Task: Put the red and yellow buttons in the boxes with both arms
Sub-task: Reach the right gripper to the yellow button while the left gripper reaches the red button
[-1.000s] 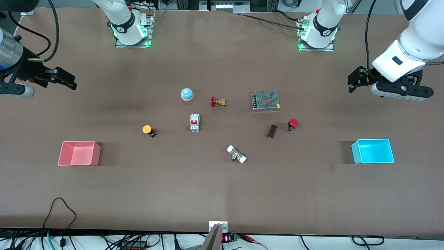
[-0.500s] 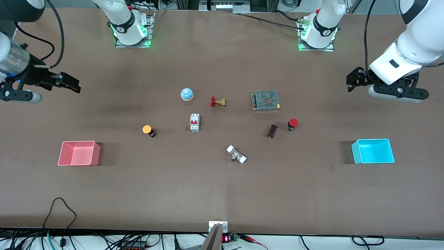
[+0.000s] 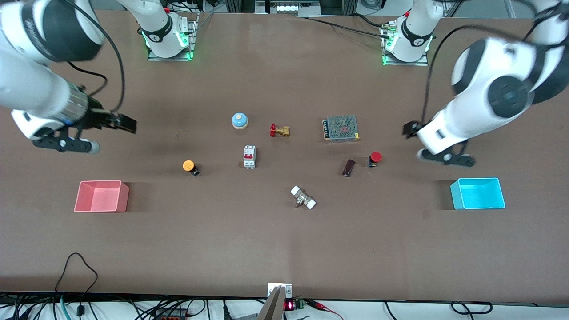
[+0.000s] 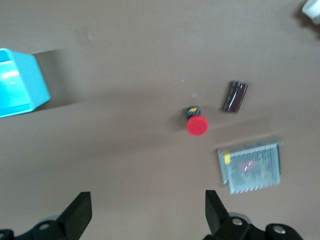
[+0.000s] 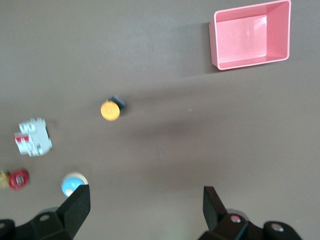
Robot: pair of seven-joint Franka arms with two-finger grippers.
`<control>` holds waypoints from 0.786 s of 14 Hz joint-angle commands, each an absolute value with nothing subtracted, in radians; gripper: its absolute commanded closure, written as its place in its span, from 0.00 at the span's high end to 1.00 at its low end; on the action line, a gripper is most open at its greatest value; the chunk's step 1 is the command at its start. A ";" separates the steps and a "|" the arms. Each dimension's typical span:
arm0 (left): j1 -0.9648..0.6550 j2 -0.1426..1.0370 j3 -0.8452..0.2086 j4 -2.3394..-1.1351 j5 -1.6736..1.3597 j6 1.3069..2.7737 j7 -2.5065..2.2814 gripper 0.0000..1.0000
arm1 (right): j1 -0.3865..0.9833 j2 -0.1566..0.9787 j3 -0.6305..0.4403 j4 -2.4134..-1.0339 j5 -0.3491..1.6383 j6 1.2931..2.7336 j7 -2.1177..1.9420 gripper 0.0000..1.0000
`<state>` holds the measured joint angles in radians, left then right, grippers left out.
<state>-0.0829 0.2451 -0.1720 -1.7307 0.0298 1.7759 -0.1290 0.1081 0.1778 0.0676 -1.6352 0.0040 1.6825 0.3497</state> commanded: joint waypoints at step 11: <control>-0.159 0.261 -0.187 -2.117 0.018 2.287 -0.270 1.00 | 0.181 0.345 0.097 -1.922 0.002 2.245 0.714 1.00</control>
<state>-0.1527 0.3108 -0.1888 -2.0513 0.0257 2.2363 -0.2555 0.1741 0.3081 0.0962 -1.9192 0.0043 2.1957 0.6333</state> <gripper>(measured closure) 0.000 0.000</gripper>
